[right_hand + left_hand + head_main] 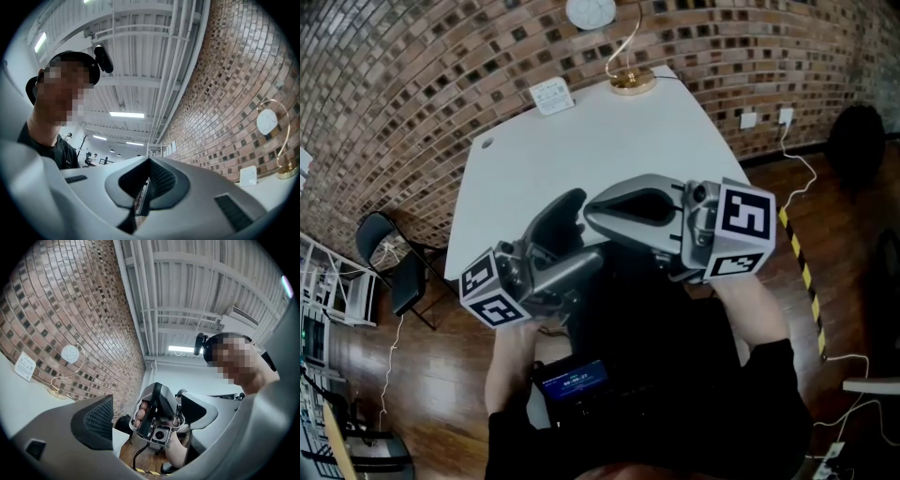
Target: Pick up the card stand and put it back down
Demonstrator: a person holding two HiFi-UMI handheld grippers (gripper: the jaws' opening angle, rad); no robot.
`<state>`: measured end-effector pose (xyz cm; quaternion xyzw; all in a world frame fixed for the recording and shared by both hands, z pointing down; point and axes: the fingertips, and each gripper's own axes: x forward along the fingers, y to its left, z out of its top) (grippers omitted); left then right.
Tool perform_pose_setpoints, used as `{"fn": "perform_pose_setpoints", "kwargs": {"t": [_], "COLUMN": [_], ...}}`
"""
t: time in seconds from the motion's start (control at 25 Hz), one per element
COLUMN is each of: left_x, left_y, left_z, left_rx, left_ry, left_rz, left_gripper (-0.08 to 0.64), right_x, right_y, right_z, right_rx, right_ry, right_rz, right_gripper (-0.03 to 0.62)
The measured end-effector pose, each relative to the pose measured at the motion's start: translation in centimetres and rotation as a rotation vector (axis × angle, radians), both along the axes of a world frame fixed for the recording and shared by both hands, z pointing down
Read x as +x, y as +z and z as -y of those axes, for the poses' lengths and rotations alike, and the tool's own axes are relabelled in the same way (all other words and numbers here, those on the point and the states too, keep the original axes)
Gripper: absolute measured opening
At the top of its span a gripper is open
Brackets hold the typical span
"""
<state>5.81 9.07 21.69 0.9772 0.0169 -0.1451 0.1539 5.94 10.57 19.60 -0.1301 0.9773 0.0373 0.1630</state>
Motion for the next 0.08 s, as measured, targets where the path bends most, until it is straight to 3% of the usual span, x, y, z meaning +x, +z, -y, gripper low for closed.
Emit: {"fn": "perform_pose_setpoints", "kwargs": {"t": [0.08], "left_x": [-0.10], "left_y": [0.01], "left_z": [0.02], "left_rx": [0.000], "left_ry": [-0.003], "left_rz": [-0.002], "left_gripper": [0.446], "right_x": [-0.08], "right_y": [0.34], "right_z": [0.08], "right_rx": [-0.006], "right_ry": [-0.005], "right_rz": [-0.012], "right_gripper": [0.016]}}
